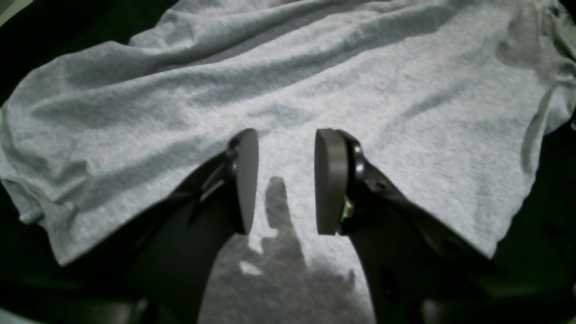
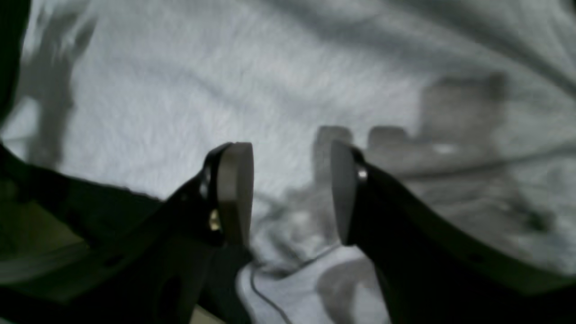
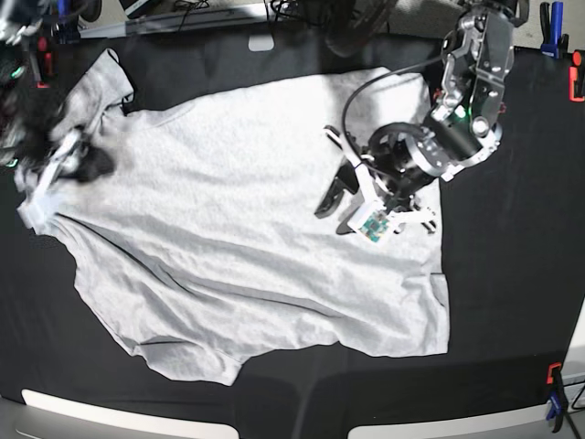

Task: Layout the t-shirt on the table in an organized manner, then fold the t-shirt properly
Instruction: 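Move the right gripper to the t-shirt's shoulder corner and grasp it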

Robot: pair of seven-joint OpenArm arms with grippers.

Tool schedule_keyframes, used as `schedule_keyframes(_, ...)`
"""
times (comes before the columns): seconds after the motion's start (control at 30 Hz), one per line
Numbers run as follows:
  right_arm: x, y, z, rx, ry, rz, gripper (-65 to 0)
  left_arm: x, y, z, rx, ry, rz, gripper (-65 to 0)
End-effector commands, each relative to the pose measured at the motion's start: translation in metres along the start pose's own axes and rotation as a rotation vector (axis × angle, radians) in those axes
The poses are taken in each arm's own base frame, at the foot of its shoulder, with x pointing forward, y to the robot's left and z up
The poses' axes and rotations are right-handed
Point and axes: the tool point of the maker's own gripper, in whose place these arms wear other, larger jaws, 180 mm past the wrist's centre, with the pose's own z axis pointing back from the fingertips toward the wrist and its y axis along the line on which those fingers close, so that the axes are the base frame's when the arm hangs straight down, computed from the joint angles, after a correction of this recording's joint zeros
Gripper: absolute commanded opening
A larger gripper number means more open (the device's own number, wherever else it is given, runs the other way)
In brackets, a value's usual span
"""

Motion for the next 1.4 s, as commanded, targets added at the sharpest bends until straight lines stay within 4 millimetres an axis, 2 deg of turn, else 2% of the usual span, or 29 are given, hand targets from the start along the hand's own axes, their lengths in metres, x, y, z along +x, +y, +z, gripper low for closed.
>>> schedule_keyframes(0.0, 0.011, 0.005, 0.008, -0.027, -0.033, 0.061, -37.9, 0.017, 0.002, 0.001, 0.002, -0.059, -0.004, -45.6)
schedule_keyframes(0.13, 0.0, 0.03, 0.018, -0.169, -0.006, 0.212, -37.9, 0.017, 0.001, 0.001, 0.002, -0.059, -0.005, -45.6)
schedule_keyframes(0.23, -0.009, 0.06, 0.03, -0.182, 0.011, 0.289, -37.9, 0.017, 0.001, 0.001, 0.002, -0.058, -0.004, -45.6)
schedule_keyframes(0.37, -0.033, 0.097, 0.049, -0.147, 0.079, 0.363, -37.9, 0.017, 0.002, 0.001, 0.002, -0.059, -0.004, -45.6)
schedule_keyframes(0.47, -0.062, 0.111, 0.056, -0.106, 0.156, 0.344, -37.9, 0.017, 0.001, 0.001, 0.002, -0.058, -0.004, -45.6)
schedule_keyframes(0.57, -0.082, 0.111, 0.062, -0.124, 0.206, 0.351, -37.9, 0.017, 0.001, 0.001, 0.002, -0.059, -0.004, -45.6)
schedule_keyframes(0.63, -0.086, 0.11, 0.066, -0.137, 0.197, 0.377, -37.9, 0.017, 0.002, 0.001, 0.002, -0.059, -0.004, -45.6)
schedule_keyframes(0.93, -0.078, 0.09, 0.067, -0.218, 0.211, 0.623, -38.1, 0.017, 0.002, 0.001, 0.002, -0.059, -0.004, -45.6)
schedule_keyframes(1.07, -0.086, 0.078, 0.059, -0.343, 0.225, 0.55, -38.1, 0.017, 0.002, 0.001, 0.003, -0.059, -0.005, -45.6)
schedule_keyframes(1.13, -0.099, 0.073, 0.052, -0.397, 0.254, 0.493, -38.1, 0.017, 0.002, 0.001, 0.002, -0.059, -0.004, -45.6)
schedule_keyframes(1.23, -0.12, 0.08, 0.041, -0.386, 0.285, 0.428, -38.0, 0.017, 0.001, 0.001, 0.002, -0.059, -0.005, -45.6)
schedule_keyframes(1.37, -0.126, 0.1, 0.03, -0.316, 0.282, 0.403, -38.0, 0.017, 0.001, 0.001, 0.002, -0.059, -0.005, -45.6)
